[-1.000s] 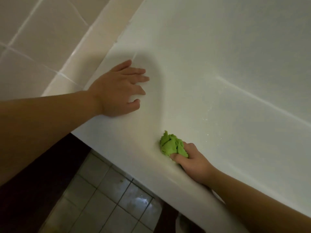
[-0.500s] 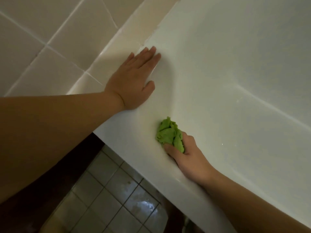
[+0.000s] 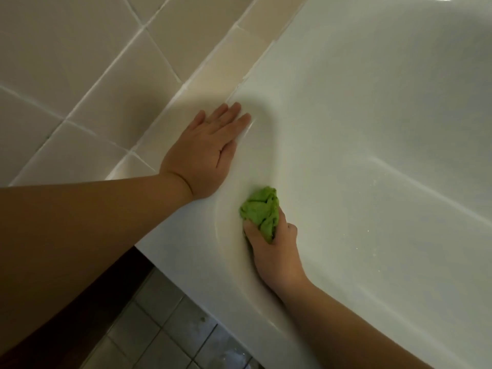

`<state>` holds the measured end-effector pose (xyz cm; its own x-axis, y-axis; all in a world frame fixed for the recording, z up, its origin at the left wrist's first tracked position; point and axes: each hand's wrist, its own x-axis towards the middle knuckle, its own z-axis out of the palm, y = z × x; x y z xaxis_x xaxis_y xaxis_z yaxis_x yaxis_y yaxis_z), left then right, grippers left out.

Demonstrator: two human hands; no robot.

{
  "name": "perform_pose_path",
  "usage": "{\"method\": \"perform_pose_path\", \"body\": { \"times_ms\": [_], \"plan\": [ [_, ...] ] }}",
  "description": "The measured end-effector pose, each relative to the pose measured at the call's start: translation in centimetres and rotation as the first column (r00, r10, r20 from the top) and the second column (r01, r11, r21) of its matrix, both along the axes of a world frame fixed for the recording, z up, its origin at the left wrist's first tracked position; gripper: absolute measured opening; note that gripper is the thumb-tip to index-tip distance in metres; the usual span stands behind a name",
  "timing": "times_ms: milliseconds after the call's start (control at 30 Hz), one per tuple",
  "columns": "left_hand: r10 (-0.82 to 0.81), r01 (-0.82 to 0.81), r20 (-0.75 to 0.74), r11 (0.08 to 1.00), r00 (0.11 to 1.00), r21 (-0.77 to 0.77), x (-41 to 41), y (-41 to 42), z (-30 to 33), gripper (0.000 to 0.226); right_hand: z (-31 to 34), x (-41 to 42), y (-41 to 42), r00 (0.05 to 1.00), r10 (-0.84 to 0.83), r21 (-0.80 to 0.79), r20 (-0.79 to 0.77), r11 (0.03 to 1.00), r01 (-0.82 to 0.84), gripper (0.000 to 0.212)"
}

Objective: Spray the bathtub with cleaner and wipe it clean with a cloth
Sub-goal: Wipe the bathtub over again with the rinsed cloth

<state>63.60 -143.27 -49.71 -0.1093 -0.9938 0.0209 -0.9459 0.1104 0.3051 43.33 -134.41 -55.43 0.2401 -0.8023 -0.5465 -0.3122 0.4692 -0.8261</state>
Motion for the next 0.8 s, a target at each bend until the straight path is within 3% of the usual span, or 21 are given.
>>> {"method": "perform_pose_path", "body": {
  "times_ms": [100,300,500,633,733,800],
  "plan": [
    [-0.015,0.015,0.016,1.0,1.0,0.01,0.3,-0.8,0.0,0.053,1.4,2.9,-1.6,0.982,-0.188,0.026,0.025,0.982,0.188,0.071],
    [-0.081,0.08,0.041,0.996,0.996,0.025,0.9,-3.2,0.1,0.053,1.2,3.1,-0.7,0.993,-0.119,-0.144,0.004,0.982,0.119,0.075],
    [-0.13,0.128,0.056,0.991,0.99,0.036,1.1,-4.7,0.0,0.055,1.8,6.1,-3.6,0.92,-0.391,-0.051,0.02,0.919,0.391,0.066],
    [-0.158,0.15,0.103,0.985,0.982,0.084,1.1,-5.8,0.2,0.059,2.2,6.8,-2.2,0.938,-0.343,-0.172,0.05,0.922,0.346,0.073],
    [-0.177,0.163,0.122,0.98,0.977,0.114,1.1,-6.6,0.3,0.06,0.4,5.0,-2.0,0.975,-0.224,-0.25,0.011,0.943,0.22,0.048],
    [-0.191,0.178,0.124,0.978,0.974,0.111,1.1,-6.9,0.3,0.062,-0.5,4.9,-3.4,0.953,-0.296,-0.23,-0.058,0.933,0.276,0.027]
  ]
}}
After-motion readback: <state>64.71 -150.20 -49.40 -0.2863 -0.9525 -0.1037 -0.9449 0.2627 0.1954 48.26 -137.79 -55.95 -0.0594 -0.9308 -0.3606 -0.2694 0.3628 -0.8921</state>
